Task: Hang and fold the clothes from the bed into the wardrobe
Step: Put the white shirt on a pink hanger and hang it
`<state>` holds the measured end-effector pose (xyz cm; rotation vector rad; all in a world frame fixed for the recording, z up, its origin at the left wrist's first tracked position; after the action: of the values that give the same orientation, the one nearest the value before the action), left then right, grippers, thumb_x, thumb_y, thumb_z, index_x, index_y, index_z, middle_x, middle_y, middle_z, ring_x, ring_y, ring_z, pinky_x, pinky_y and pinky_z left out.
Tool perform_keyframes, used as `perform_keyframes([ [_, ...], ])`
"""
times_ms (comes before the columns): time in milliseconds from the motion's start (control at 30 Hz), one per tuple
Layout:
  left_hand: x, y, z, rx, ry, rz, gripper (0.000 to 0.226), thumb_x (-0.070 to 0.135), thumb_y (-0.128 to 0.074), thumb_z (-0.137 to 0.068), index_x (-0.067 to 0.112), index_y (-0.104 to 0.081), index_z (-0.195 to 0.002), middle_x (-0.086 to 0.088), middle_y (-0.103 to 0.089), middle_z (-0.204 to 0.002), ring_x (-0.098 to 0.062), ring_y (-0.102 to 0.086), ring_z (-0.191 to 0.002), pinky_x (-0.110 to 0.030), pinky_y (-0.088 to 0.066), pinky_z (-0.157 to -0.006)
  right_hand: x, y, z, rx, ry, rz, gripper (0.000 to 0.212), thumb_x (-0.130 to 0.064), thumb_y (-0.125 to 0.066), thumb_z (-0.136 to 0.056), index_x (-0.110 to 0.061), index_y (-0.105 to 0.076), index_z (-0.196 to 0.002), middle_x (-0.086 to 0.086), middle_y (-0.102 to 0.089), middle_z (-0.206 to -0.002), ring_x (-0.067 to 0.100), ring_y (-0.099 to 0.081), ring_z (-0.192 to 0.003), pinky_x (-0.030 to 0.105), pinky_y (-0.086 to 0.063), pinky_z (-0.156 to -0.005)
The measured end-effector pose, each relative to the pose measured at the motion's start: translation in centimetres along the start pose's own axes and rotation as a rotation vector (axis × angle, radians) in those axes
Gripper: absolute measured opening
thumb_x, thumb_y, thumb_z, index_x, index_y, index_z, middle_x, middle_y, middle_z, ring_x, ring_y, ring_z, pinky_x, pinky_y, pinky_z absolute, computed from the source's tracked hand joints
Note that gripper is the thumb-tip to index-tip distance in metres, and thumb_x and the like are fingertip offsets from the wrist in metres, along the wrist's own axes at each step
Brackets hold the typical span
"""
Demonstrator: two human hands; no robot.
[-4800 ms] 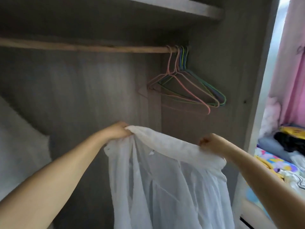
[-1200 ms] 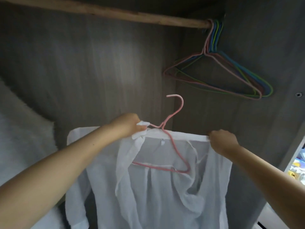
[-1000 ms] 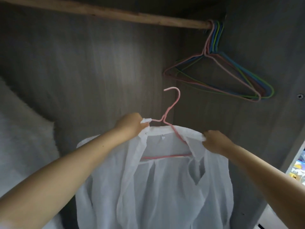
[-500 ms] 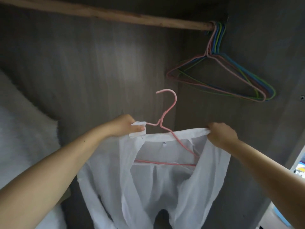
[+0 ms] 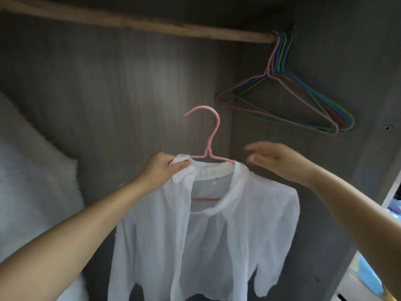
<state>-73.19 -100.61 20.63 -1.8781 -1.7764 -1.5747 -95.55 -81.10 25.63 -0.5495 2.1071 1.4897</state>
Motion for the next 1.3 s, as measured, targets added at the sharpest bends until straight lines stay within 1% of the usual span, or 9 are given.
perform_keyframes([
  [267, 1.7, 2.0, 0.3, 0.211, -0.110, -0.023, 0.040, 0.051, -0.056, -0.079, 0.011, -0.061, -0.074, 0.001, -0.053, -0.066, -0.015, -0.045, -0.062, -0.032, -0.037, -0.059, -4.6, 0.3, -1.6, 0.077, 0.145, 0.235, 0.030, -0.028, -0.052, -0.097, -0.007, -0.059, -0.076, -0.005, -0.045, -0.058, 0.000, -0.040, -0.048, 0.016, -0.032, -0.050],
  [400, -0.3, 4.7, 0.8, 0.391, -0.063, -0.191, 0.017, 0.019, -0.049, -0.091, 0.014, -0.055, -0.075, -0.004, -0.052, -0.074, -0.033, -0.053, -0.074, -0.039, -0.042, -0.067, -5.7, 0.1, -2.5, 0.057, 0.010, -0.232, 0.015, -0.012, -0.055, -0.096, -0.003, -0.067, -0.099, 0.009, -0.060, -0.080, 0.014, -0.053, -0.073, 0.031, -0.041, -0.071],
  [533, -0.2, 6.7, 1.6, 0.444, 0.136, -0.037, 0.027, 0.019, -0.055, -0.094, 0.005, -0.059, -0.116, -0.014, -0.056, -0.118, -0.032, -0.054, -0.112, -0.045, -0.042, -0.098, -10.0, -3.0, -4.1, -0.084, -0.085, -0.599, 0.020, -0.005, -0.054, -0.094, -0.011, -0.072, -0.093, 0.009, -0.071, -0.084, 0.017, -0.067, -0.073, 0.028, -0.056, -0.070],
  [767, 8.8, 13.1, 4.7, 0.376, 0.075, 0.348, 0.040, 0.018, -0.039, -0.103, 0.004, -0.042, -0.141, -0.011, -0.045, -0.144, -0.021, -0.043, -0.133, -0.035, -0.032, -0.112, -25.0, -4.0, -9.4, 0.028, 0.192, -0.423, 0.026, -0.010, -0.048, -0.097, 0.005, -0.068, -0.105, 0.021, -0.068, -0.109, 0.031, -0.063, -0.104, 0.039, -0.049, -0.091],
  [867, 12.6, 16.5, 8.3, 0.588, 0.028, 0.245, 0.042, 0.028, -0.038, -0.102, 0.018, -0.040, -0.143, 0.006, -0.043, -0.146, -0.006, -0.039, -0.134, -0.028, -0.029, -0.114, -29.8, -5.7, -11.9, 0.020, 0.272, -0.590, 0.027, -0.005, -0.045, -0.098, 0.004, -0.069, -0.090, 0.010, -0.073, -0.077, 0.020, -0.071, -0.079, 0.022, -0.055, -0.059],
  [933, 14.1, 18.3, 11.6, 0.724, 0.013, 0.146, 0.050, 0.042, -0.037, -0.098, 0.032, -0.030, -0.146, 0.019, -0.032, -0.148, 0.007, -0.027, -0.134, -0.014, -0.023, -0.109, -32.5, -8.0, -13.2, -0.039, 0.284, -0.744, 0.025, -0.006, -0.044, -0.099, -0.004, -0.067, -0.091, -0.002, -0.070, -0.065, 0.007, -0.067, -0.059, 0.013, -0.047, -0.049],
  [1100, 14.3, 21.7, 15.2, 0.655, 0.150, -0.148, 0.087, 0.074, -0.035, -0.073, 0.033, -0.025, -0.149, 0.026, -0.025, -0.148, 0.018, -0.019, -0.130, -0.001, -0.015, -0.095, -37.1, -14.7, -16.1, -0.092, 0.267, -0.797, 0.026, -0.011, -0.039, -0.100, 0.001, -0.060, -0.109, 0.021, -0.061, -0.095, 0.026, -0.059, -0.081, 0.031, -0.046, -0.070],
  [1200, 12.2, 21.1, 16.0, 0.364, 0.337, -0.301, 0.073, 0.052, -0.048, -0.092, 0.027, -0.014, -0.152, 0.017, -0.043, -0.135, 0.000, -0.043, -0.124, -0.016, -0.030, -0.098, -38.6, -18.5, -16.8, -0.157, 0.184, -0.794, 0.027, -0.007, -0.039, -0.096, 0.003, -0.059, -0.112, 0.019, -0.060, -0.092, 0.028, -0.060, -0.077, 0.025, -0.040, -0.054],
  [1300, 10.8, 21.5, 17.6, 0.363, 0.551, -0.585, 0.070, 0.018, -0.043, -0.094, 0.027, -0.005, -0.152, 0.000, -0.053, -0.083, -0.013, -0.053, -0.068, -0.027, -0.041, -0.061, -39.8, -21.5, -16.1, -0.361, 0.134, -0.817, 0.029, -0.010, -0.039, -0.097, -0.010, -0.054, -0.122, 0.017, -0.062, -0.100, 0.025, -0.060, -0.071, 0.026, -0.048, -0.048],
])
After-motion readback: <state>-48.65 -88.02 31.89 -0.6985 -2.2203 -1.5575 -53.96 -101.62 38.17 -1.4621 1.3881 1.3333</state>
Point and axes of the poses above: each hand's wrist, its own z-axis away from the middle knuckle, its own y-axis out of the back of the hand, x = y × z, the point moved 4 cm from there along -z, towards the middle knuckle
